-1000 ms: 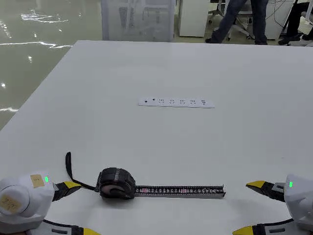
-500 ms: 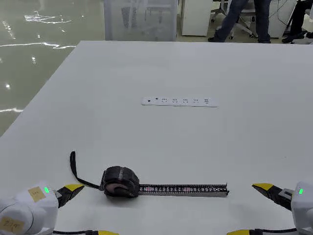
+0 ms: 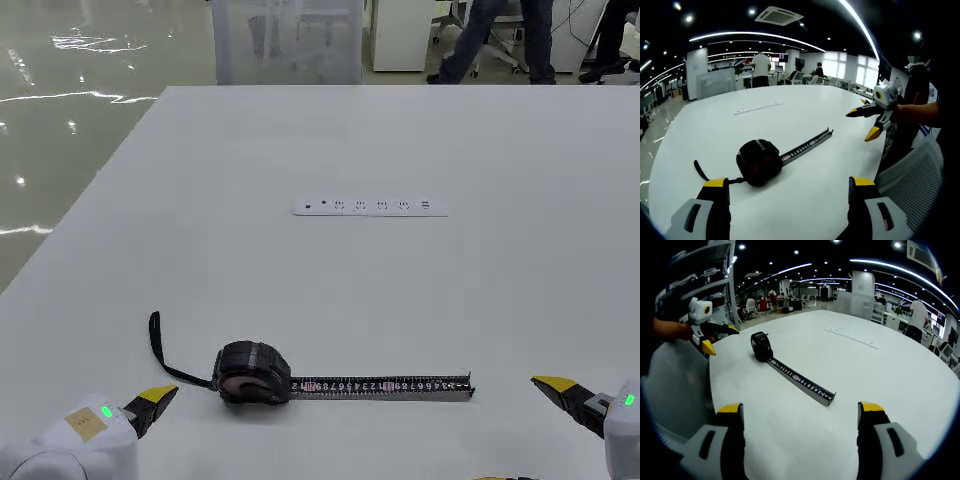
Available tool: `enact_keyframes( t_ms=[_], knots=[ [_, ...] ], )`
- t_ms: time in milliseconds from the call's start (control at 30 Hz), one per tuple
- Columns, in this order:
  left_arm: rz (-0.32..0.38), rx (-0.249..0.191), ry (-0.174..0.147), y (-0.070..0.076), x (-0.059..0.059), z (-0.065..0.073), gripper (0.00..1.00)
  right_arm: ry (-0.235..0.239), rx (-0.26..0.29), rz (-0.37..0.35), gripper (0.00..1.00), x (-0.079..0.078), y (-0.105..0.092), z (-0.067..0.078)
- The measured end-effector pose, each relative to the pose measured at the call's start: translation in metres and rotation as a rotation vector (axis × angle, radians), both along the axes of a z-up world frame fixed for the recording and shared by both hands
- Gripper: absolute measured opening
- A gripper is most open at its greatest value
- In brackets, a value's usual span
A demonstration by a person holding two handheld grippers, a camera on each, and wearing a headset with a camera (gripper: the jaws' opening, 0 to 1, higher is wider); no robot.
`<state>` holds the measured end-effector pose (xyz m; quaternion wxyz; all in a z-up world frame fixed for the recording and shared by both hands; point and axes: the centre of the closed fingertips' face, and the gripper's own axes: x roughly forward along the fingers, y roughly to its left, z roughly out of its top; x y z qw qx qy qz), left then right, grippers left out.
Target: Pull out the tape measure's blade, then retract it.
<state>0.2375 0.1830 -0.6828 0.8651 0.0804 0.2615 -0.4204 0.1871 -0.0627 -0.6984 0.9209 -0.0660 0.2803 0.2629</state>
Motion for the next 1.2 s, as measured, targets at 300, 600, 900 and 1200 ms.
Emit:
enact_keyframes(
  t_ms=[300,600,900,1200],
  knots=[
    [0.027,-0.041,-0.007,-0.01,-0.004,0.013,1.0,0.004,0.032,-0.002,0.97,-0.002,0.011,0.009],
    [0.038,-0.053,-0.008,-0.012,-0.003,0.016,1.0,0.006,0.04,0.004,0.98,0.004,0.02,0.016],
    [0.043,-0.042,-0.008,-0.011,-0.001,0.017,1.0,0.008,0.028,0.013,0.98,0.004,0.022,0.017],
    [0.054,-0.028,-0.009,-0.011,-0.003,0.016,1.0,0.01,0.024,0.019,0.98,0.003,0.026,0.016]
  ],
)
